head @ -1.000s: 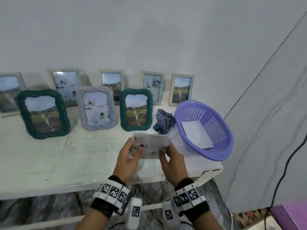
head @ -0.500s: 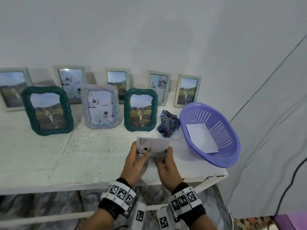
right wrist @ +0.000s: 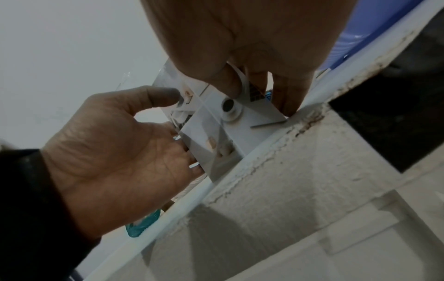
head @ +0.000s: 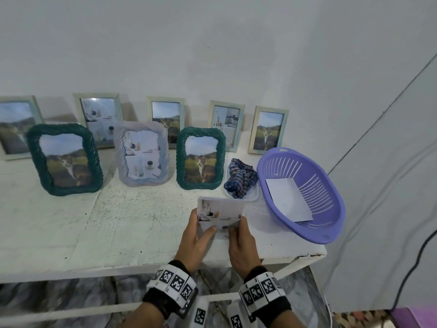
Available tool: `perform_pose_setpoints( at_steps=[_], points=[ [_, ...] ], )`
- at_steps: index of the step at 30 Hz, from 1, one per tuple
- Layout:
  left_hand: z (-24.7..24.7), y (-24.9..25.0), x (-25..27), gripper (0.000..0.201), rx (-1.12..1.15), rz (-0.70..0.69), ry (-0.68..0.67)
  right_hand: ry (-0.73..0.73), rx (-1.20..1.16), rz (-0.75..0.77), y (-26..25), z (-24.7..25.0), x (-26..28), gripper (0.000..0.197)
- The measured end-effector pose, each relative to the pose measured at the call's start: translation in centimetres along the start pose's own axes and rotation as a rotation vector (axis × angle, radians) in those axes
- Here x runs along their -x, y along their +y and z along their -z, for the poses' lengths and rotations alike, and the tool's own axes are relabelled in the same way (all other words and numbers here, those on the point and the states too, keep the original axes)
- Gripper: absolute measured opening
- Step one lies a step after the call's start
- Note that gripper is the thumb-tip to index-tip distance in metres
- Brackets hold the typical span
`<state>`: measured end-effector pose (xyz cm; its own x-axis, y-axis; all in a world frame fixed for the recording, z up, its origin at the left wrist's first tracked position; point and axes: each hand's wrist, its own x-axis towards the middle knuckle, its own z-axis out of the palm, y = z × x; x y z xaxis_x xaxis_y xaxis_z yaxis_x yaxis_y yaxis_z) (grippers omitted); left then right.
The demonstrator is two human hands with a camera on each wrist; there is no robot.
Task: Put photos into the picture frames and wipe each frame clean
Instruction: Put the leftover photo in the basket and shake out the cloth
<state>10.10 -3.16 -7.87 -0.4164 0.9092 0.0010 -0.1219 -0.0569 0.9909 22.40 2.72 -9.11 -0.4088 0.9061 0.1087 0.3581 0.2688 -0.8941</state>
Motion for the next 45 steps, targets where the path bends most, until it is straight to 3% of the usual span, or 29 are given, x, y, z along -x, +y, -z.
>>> perform_pose_setpoints(
  at_steps=[6,11,15,18,21,25,30,34,40,45],
  points=[
    [-0.1,0.9,-0.6,0.043,-0.007,0.025,-0.041,0.039,0.067,0.052,-0.9,1.4,-0.3,0.011],
    [-0.1,2.7,-2.0,0.035,-0.057,0.070,-0.203,0.059,0.102,0.168,-5.2,6.1,-0.1,0.015],
    [-0.8,3.6,-3.8,0.028,-0.196,0.053,-0.224,0.145,0.137,0.081,-7.9,12.7,-1.8,0.025],
    [-2.4,3.6,-4.9,0.024,-0.304,0.057,-0.274,0.226,0.369,-0.025,-7.3,17.4,-4.6,0.028],
    [-4.8,3.5,-6.1,0.030,-0.341,0.083,-0.301,0.149,0.512,-0.192,-5.4,20.2,-7.9,0.027],
    [-8.1,3.3,-7.7,0.046,-0.338,0.180,-0.287,-0.069,0.651,-0.346,-2.8,20.9,-12.3,0.033],
    [-10.7,3.4,-8.7,0.052,-0.278,0.277,-0.255,-0.325,0.816,-0.368,0.0,20.8,-16.1,0.033],
    [-11.5,3.3,-9.2,0.055,-0.225,0.323,-0.209,-0.436,0.862,-0.379,0.9,21.1,-17.4,0.037],
    [-11.7,3.0,-9.3,0.053,-0.080,0.391,-0.165,-0.471,0.977,-0.293,0.7,21.7,-16.9,0.033],
    [-11.8,2.7,-9.3,0.054,-0.049,0.388,-0.148,-0.217,0.986,-0.084,0.0,24.5,-14.8,0.045]
  ],
)
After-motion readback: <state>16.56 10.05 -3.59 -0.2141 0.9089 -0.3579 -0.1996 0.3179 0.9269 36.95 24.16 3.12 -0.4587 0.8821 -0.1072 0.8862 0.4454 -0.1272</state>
